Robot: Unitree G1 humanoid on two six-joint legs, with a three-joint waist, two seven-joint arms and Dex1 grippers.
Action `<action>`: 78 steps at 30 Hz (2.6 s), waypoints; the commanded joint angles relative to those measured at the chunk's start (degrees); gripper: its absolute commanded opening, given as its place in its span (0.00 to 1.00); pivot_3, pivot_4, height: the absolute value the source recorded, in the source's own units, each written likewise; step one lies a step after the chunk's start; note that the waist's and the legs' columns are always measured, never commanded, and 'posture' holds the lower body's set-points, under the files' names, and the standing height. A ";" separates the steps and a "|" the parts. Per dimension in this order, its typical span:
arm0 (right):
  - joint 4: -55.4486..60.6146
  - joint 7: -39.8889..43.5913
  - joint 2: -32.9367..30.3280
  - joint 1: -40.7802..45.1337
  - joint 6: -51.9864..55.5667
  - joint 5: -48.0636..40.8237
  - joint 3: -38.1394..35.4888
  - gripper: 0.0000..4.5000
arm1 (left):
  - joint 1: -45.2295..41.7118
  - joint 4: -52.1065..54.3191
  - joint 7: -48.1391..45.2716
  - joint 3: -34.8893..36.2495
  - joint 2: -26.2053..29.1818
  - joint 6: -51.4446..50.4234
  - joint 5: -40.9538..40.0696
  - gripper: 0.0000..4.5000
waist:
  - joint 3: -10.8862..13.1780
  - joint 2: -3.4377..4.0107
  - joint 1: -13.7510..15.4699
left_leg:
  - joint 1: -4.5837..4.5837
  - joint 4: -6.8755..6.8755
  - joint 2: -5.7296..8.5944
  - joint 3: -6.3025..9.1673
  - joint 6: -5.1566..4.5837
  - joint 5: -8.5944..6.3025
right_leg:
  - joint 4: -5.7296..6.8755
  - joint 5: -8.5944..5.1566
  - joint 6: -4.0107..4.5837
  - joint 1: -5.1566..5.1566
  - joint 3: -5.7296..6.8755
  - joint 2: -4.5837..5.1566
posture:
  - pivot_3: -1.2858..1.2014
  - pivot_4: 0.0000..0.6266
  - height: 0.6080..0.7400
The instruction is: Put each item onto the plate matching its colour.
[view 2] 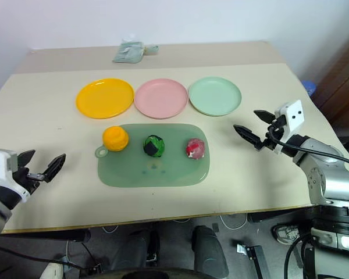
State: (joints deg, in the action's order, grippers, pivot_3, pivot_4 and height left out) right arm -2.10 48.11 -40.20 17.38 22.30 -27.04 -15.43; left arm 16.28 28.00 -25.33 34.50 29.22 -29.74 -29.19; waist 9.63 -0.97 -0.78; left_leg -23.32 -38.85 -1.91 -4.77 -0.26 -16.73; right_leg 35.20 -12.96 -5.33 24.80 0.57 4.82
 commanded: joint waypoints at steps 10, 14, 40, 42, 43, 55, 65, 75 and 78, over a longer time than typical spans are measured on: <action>-3.52 1.38 0.14 4.99 -2.77 1.27 1.53 1.00 | 2.08 -1.45 -1.27 -0.25 -1.74 5.85 0.88 1.00 | 0.00 0.00 0.07 | -0.02 -0.08 -0.01 0.02 -0.02 -0.01 | 0.02 0.00 0.00 -0.02 0.00 -0.01 | 0.52 0.24 1.00; -5.25 0.45 0.75 5.29 -4.31 2.72 1.74 1.00 | 2.14 0.20 -0.69 -2.11 -2.54 5.64 1.23 1.00 | 0.00 0.00 0.09 | -0.02 -0.09 0.00 0.02 -0.03 -0.02 | 0.03 0.00 0.00 -0.03 0.00 -0.01 | 0.52 0.24 1.00; 26.86 -4.28 4.83 -5.52 9.21 -10.84 3.51 1.00 | -27.25 -11.61 -7.15 -23.60 4.31 -1.25 3.19 1.00 | -0.01 -0.01 0.21 | -0.02 -0.19 0.02 0.13 -0.04 -0.02 | 0.14 0.11 -0.21 -0.11 0.00 -0.12 | 0.52 0.24 1.00; 30.24 -4.88 5.23 -7.44 10.62 -12.26 4.17 1.00 | -28.85 -12.39 -7.34 -25.05 4.20 -1.74 3.49 1.00 | -0.01 -0.01 0.20 | -0.03 -0.20 0.02 0.14 -0.04 -0.02 | 0.14 0.12 -0.21 -0.11 0.00 -0.12 | 0.52 0.24 1.00; 31.48 -5.15 5.47 -8.21 11.03 -12.64 4.70 1.00 | -29.65 -12.95 -7.44 -25.86 4.18 -1.92 3.83 1.00 | -0.01 -0.01 0.26 | -0.02 -0.19 0.02 0.15 -0.04 -0.02 | 0.15 0.12 -0.21 -0.11 0.01 -0.13 | 0.52 0.24 1.00; 38.08 -9.37 7.47 -12.47 11.62 -12.76 9.26 1.00 | -32.98 -17.17 -8.71 -30.52 5.13 -5.26 7.03 1.00 | -0.01 -0.02 0.22 | -0.01 -0.23 0.02 0.17 -0.03 -0.02 | 0.17 0.07 -0.14 -0.12 0.01 -0.15 | 0.52 0.24 1.00; 37.84 -10.60 8.00 -11.53 11.00 -12.28 10.82 1.00 | -34.26 -19.10 -7.91 -30.77 4.45 -5.86 8.36 0.73 | -0.01 -0.02 0.20 | -0.01 -0.25 0.02 0.18 -0.03 -0.02 | 0.17 0.07 -0.15 -0.13 0.01 -0.15 | 0.52 0.24 1.00; 34.74 -11.30 9.99 -7.29 9.47 -10.54 12.88 1.00 | -45.55 -27.69 10.10 -23.79 -3.97 -2.73 12.66 0.73 | -0.01 -0.14 0.62 | -0.03 -0.34 0.06 0.25 -0.03 0.00 | 0.24 0.15 -0.28 -0.15 0.04 -0.16 | 0.52 0.24 1.00; 34.05 -11.23 10.53 -6.37 9.29 -10.11 13.32 1.00 | -51.03 -32.85 14.58 -23.06 -6.28 -2.11 14.30 0.73 | -0.01 -0.14 1.04 | -0.03 -0.35 0.09 0.22 -0.04 -0.01 | 0.22 0.20 -0.37 -0.17 0.04 -0.15 | 0.52 0.24 1.00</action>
State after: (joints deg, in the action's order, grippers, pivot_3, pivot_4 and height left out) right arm 31.65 36.98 -30.28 9.94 32.72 -37.19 -2.12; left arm -32.25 -3.01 -13.64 10.15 23.66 -33.17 -16.05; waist 9.62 -1.11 0.27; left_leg -23.34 -39.20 -1.82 -4.56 -0.30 -16.74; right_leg 35.42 -12.76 -5.70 24.62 0.61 4.67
